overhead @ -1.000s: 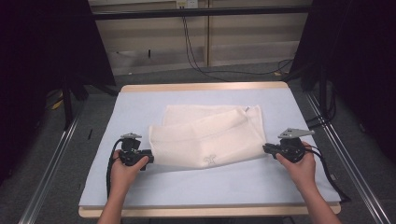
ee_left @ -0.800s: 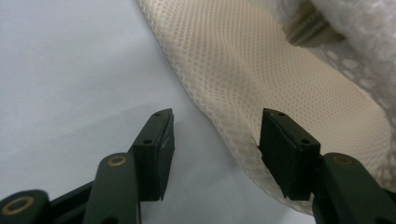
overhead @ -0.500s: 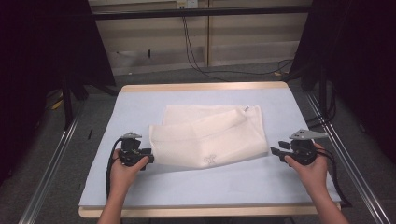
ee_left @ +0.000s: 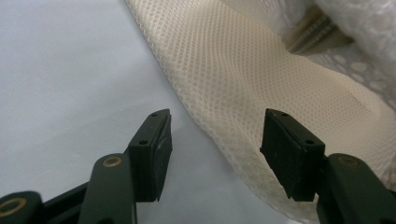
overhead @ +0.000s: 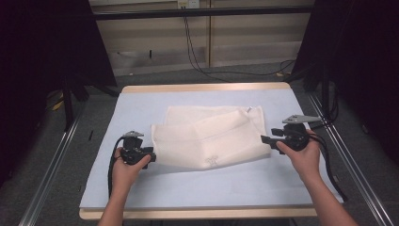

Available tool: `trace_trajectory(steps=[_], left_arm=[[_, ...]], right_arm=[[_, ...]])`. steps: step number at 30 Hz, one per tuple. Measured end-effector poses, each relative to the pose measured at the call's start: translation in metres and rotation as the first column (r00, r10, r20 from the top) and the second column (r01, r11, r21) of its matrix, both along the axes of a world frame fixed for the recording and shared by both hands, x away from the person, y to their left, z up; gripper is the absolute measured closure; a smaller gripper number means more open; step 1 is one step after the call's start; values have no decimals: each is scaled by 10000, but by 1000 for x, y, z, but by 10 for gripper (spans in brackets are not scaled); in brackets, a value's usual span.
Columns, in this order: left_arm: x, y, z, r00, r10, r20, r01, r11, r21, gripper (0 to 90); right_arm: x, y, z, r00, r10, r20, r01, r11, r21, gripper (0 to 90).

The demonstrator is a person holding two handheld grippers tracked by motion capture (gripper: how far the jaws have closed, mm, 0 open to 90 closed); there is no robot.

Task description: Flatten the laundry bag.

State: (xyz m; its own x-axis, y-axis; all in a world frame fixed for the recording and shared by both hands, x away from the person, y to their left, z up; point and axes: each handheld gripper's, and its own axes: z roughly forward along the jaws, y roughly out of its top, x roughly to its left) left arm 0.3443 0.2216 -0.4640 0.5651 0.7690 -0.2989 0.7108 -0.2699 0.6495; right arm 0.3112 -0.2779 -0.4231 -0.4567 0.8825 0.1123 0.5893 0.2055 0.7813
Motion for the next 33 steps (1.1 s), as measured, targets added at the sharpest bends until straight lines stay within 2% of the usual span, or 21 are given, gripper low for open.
trace_trajectory(steps=[1,3,6,8,11,14,17,19,21,22,24,25,26,27,29,30,33], left_arm=[[0,0,-1,10000,47,3,-47,10000,-14,430],[0,1,-1,10000,2,-39,-2,10000,13,430],[1,1,-1,10000,31,-34,-31,10000,20,430],[1,1,-2,10000,12,-37,-12,10000,50,430],[2,1,-2,10000,32,-49,-31,9999,97,430],[2,1,-3,10000,34,-67,-34,10000,84,433],[3,1,-4,10000,57,-73,-57,10000,80,435],[4,2,-4,10000,27,-70,-26,9999,117,436],[4,2,-4,10000,15,-76,-13,9999,157,436],[4,2,-5,9999,-5,-121,6,9999,125,437],[4,1,-5,9999,87,-142,-87,10000,38,440],[3,1,-5,9999,57,-156,-56,10000,54,445],[3,0,-5,9998,111,-153,-111,9999,17,448],[3,1,-5,9999,15,-125,-13,9999,162,451],[3,0,-5,9999,35,-123,-33,9998,191,459],[2,-1,-5,9998,95,-152,-94,9999,118,461],[2,-3,-5,9999,32,-147,-28,9997,250,479]], right_arm=[[5,3,0,10000,-72,14,72,10000,17,440],[15,7,-2,9999,-147,-29,148,9993,347,452],[29,17,-4,9996,-151,-246,155,9998,145,451],[37,24,-7,9993,-191,-315,197,9996,179,462],[48,30,-12,9986,-280,-453,274,9995,-128,464],[58,33,-18,9971,-465,-603,459,9989,-115,478],[67,33,-24,9950,-573,-817,568,9983,-91,508],[71,32,-28,9936,-605,-951,595,9981,-136,569],[72,32,-30,9928,-521,-1080,510,9986,-135,636],[72,32,-30,9929,-466,-1096,454,9989,-132,705],[69,31,-29,9950,-356,-930,355,9994,-31,819],[66,29,-27,9959,-281,-855,292,9995,114,841],[64,28,-25,9966,-152,-811,180,9993,339,850],[61,26,-22,9974,-129,-705,159,9990,421,853],[54,25,-14,9990,108,-442,-94,9995,302,858],[50,24,-11,9991,188,-379,-176,9993,331,859],[38,19,-2,9989,405,-237,-400,9989,241,861]])
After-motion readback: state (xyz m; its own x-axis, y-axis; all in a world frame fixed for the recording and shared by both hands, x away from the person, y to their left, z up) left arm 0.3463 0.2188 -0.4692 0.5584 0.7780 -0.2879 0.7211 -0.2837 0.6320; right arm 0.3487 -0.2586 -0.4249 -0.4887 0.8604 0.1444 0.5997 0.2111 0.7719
